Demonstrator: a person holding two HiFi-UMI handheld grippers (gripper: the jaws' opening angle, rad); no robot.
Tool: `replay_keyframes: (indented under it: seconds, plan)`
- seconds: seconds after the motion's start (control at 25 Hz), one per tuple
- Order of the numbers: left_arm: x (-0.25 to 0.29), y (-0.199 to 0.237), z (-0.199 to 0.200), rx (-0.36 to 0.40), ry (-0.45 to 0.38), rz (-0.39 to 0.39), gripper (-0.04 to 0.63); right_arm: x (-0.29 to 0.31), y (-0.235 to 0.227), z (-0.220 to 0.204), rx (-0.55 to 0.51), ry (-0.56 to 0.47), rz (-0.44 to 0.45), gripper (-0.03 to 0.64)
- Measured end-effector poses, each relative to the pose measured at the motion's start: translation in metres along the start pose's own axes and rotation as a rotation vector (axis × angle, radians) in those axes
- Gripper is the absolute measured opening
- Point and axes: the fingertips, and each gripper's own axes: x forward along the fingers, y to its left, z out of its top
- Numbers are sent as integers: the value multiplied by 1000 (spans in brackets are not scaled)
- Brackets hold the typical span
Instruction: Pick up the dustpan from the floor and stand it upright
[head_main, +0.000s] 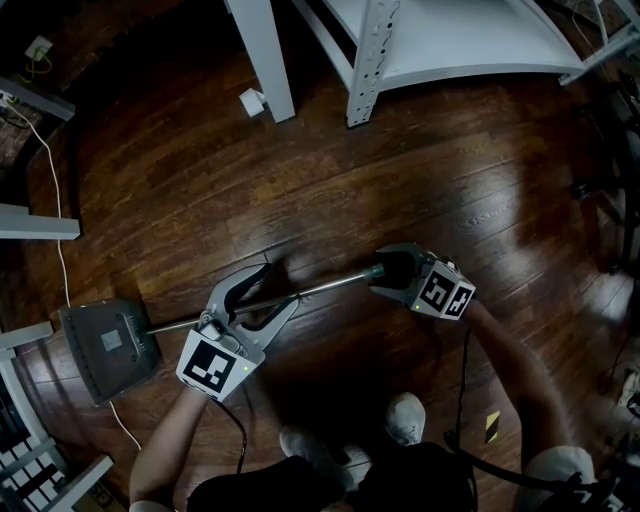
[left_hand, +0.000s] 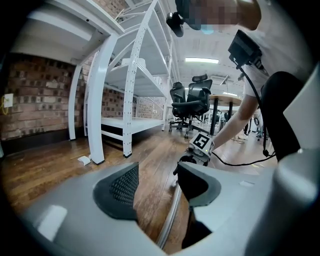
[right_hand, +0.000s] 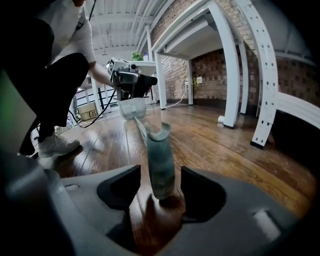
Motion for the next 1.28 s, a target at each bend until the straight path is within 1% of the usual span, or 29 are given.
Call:
replay_keyframes:
  seconds: [0.16, 0.2, 0.44, 0.56, 0.64, 0.76, 0.84, 0.88, 1.0, 1.12, 1.28]
  plan:
    - [-3, 3, -2, -3, 8, 11, 249, -3, -5, 7, -9, -12, 1, 141]
    - [-3, 4, -2, -6, 6, 14, 247, -4, -6, 8, -10, -13, 2, 127]
    - [-7, 7, 4, 2, -7, 31, 245, -11, -2, 18, -27, -6, 32, 126]
    - [-12, 10, 20, 0, -27, 51, 244, -21, -5, 28, -38, 18, 34, 126]
    - [-21, 11, 36, -27, -37, 71, 244, -36, -6, 43, -40, 40, 32, 126]
    - [-43, 16, 68, -98, -41, 117, 241, -66, -2, 75, -39, 93, 8, 126]
    - [-61, 17, 92, -150, -32, 159, 239, -90, 5, 100, -34, 134, -19, 126]
    - [-70, 14, 105, -164, -25, 175, 239, -103, 10, 114, -30, 144, -24, 126]
    - [-97, -7, 154, -160, -26, 186, 239, -148, 28, 159, -24, 154, -34, 126]
    - [-122, -40, 220, -152, -47, 152, 239, -198, 32, 208, -44, 190, -94, 126]
    - [-160, -80, 294, -95, -4, 117, 239, -251, 28, 285, -96, 232, -173, 126]
